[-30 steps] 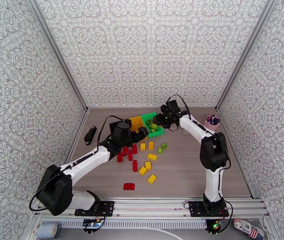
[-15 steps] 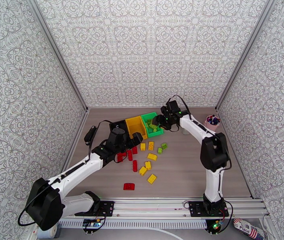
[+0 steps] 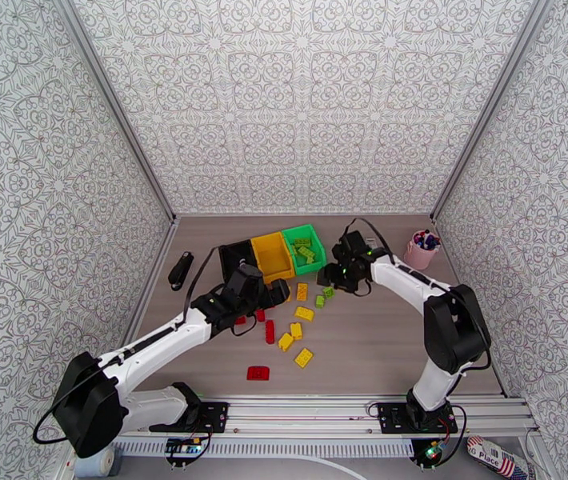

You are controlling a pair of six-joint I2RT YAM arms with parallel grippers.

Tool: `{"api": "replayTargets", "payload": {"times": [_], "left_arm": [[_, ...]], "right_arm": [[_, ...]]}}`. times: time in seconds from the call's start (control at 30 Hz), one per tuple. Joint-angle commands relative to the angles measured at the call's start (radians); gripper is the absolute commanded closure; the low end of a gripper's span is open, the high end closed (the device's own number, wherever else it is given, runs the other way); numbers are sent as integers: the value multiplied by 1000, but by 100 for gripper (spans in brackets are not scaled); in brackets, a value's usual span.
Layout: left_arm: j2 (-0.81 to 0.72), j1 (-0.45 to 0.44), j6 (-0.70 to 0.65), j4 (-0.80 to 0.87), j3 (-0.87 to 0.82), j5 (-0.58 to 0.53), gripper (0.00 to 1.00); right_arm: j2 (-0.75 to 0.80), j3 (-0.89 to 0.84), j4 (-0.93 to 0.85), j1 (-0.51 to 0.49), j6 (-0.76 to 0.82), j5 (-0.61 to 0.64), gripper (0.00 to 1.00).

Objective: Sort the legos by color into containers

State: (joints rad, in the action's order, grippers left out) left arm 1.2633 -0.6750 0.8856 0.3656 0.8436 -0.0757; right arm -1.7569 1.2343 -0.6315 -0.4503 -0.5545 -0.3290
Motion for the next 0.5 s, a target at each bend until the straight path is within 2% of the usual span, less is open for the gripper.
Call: {"api": "replayTargets", "payload": {"times": [0.0, 0.47], "left_arm": [[9, -14, -1, 16, 12, -32, 1], [-15, -21, 17, 14, -23, -38, 1]], "right_arm": [[19, -39, 45, -36, -24, 40, 38], [-74, -26, 58, -101, -39, 118, 46]]}}
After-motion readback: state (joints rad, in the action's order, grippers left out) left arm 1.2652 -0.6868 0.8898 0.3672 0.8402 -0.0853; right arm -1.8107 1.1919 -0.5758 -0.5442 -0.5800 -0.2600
